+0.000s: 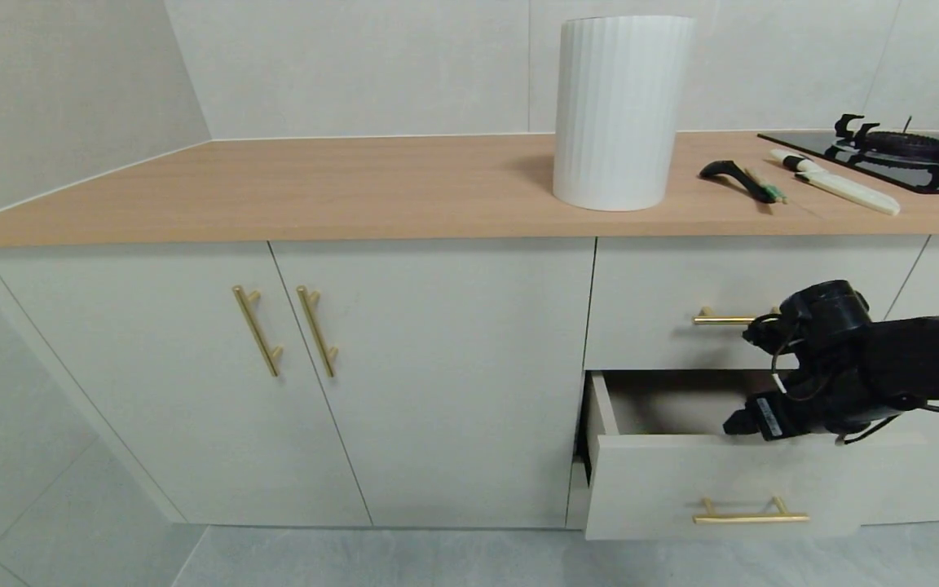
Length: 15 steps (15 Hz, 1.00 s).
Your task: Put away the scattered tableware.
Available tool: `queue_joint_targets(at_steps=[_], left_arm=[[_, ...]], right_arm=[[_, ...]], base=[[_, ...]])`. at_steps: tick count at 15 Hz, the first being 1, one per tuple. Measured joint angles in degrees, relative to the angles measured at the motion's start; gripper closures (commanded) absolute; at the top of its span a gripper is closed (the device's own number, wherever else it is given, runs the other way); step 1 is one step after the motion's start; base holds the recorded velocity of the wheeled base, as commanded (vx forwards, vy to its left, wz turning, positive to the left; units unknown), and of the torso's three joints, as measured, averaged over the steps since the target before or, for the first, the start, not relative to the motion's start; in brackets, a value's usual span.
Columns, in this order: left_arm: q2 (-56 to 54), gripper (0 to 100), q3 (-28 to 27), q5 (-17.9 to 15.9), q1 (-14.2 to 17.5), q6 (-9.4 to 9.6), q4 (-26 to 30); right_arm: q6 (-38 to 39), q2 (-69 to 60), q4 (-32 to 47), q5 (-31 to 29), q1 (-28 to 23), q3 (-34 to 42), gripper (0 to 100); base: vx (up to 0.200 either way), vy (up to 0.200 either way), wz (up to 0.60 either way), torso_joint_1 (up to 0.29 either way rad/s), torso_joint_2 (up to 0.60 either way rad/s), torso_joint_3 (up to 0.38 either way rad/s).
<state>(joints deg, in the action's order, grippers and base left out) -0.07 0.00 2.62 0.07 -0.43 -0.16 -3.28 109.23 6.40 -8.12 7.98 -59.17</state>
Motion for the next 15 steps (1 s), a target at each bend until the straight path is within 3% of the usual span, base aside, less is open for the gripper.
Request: queue_joint_targets(at_steps=[6, 10, 15], left_arm=[[0.0, 0, 0.0, 0.0, 0.02, 0.0, 0.02], [0.0, 0, 0.0, 0.0, 0.0, 0.0, 0.02], [0.0, 0, -0.02, 0.0, 0.0, 0.0, 0.02]], right_arm=[[-3.91, -9.84, 29.56, 0.07, 4.0, -3.89, 0], [-3.54, -12.95, 27.19, -0.04, 6.1, -5.79, 0], [-3.28, -5.71, 24.91, -0.28, 6.23, -5.84, 0]], base=[[0.0, 0.0, 0.0, 0.0, 0.0, 0.0], [0.0, 0.0, 0.0, 0.0, 0.0, 0.0], [0.0, 0.0, 0.0, 0.0, 0.0, 0.0]])
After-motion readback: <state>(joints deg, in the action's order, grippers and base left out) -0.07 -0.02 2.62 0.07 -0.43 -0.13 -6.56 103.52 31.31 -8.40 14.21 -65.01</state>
